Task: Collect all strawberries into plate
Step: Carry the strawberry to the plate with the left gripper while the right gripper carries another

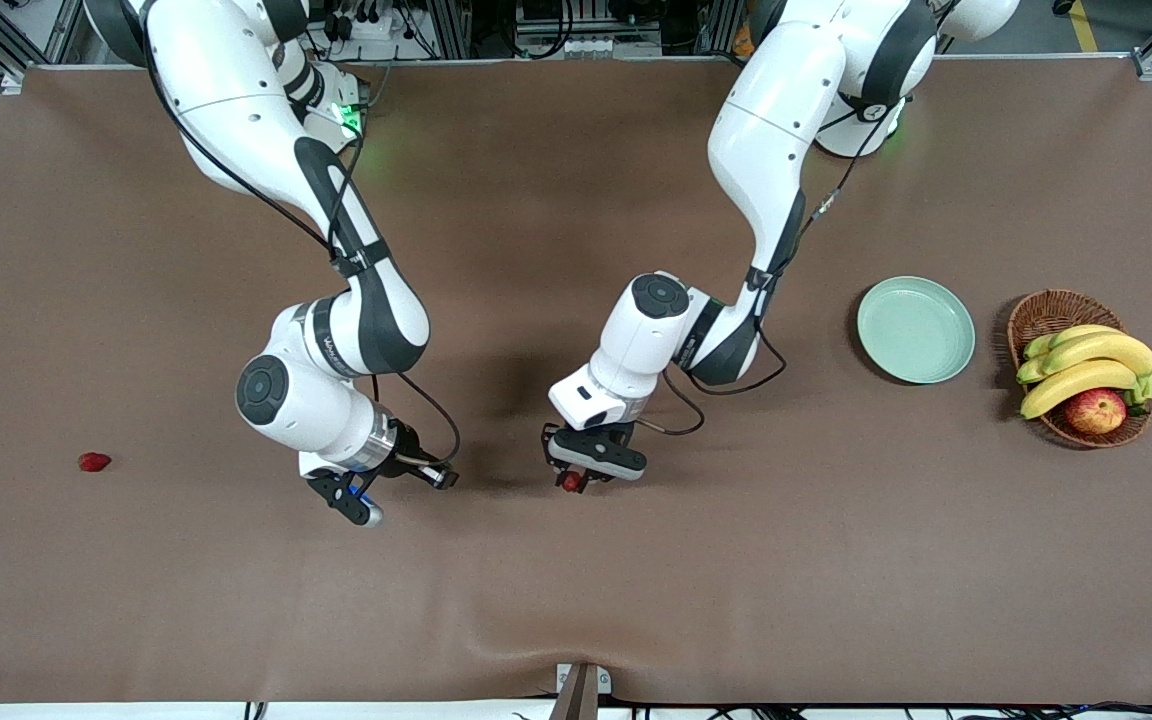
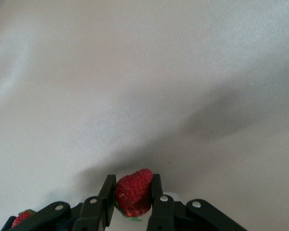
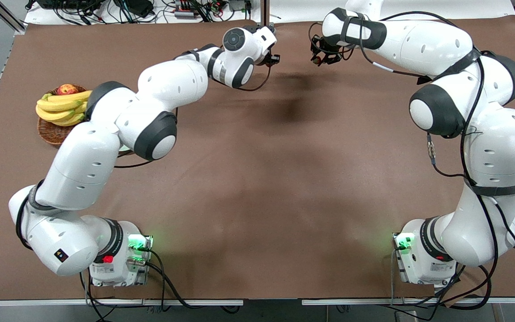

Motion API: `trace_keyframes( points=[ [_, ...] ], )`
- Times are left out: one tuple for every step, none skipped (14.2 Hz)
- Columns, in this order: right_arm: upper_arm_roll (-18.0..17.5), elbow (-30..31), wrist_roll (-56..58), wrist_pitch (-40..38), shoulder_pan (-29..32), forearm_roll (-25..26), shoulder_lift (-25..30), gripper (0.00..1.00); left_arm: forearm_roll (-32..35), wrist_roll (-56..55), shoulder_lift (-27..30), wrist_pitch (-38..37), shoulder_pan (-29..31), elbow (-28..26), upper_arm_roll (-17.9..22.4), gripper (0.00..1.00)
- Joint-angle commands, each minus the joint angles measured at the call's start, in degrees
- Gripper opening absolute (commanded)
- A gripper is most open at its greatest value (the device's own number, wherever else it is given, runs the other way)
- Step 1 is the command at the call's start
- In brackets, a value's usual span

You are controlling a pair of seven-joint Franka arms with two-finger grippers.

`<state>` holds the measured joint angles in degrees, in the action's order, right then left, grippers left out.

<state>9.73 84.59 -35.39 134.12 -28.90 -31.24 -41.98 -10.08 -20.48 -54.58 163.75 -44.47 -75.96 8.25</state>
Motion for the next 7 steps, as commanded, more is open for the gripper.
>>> trace_keyframes(
  points=[
    [0.38,0.75,-2.13,1.23,-1.33,-1.02,0.5,0.07,0.59,2.37,8.76,-1.86,0.44,-11.2,-0.08,0.0],
    [0.38,0.75,-3.44,1.84,-1.94,-1.02,0.5,0.07,0.59,2.55,10.7,-2.29,0.87,-14.27,-0.08,0.0],
    [0.38,0.75,-3.81,2.02,-2.3,-1.02,0.41,0.07,0.59,3.42,12.63,-2.3,1.05,-17.44,0.01,0.0],
    [0.38,0.66,-4.16,2.2,-2.47,-1.11,0.33,0.07,0.59,4.47,14.48,-2.39,1.4,-19.73,-0.08,0.0],
    [0.38,0.58,-5.21,2.46,-3.26,-1.2,0.06,0.07,0.59,4.74,16.67,-3.0,1.49,-22.28,-0.08,0.0],
    [0.3,0.58,-7.22,4.21,-4.92,-1.2,-0.37,0.06,0.59,4.83,19.04,-4.22,1.76,-25.26,0.01,0.0],
    [0.29,0.58,-10.2,6.83,-6.68,-1.2,-0.9,0.06,0.59,4.84,21.77,-5.54,2.63,-28.25,0.1,0.0]
  ],
)
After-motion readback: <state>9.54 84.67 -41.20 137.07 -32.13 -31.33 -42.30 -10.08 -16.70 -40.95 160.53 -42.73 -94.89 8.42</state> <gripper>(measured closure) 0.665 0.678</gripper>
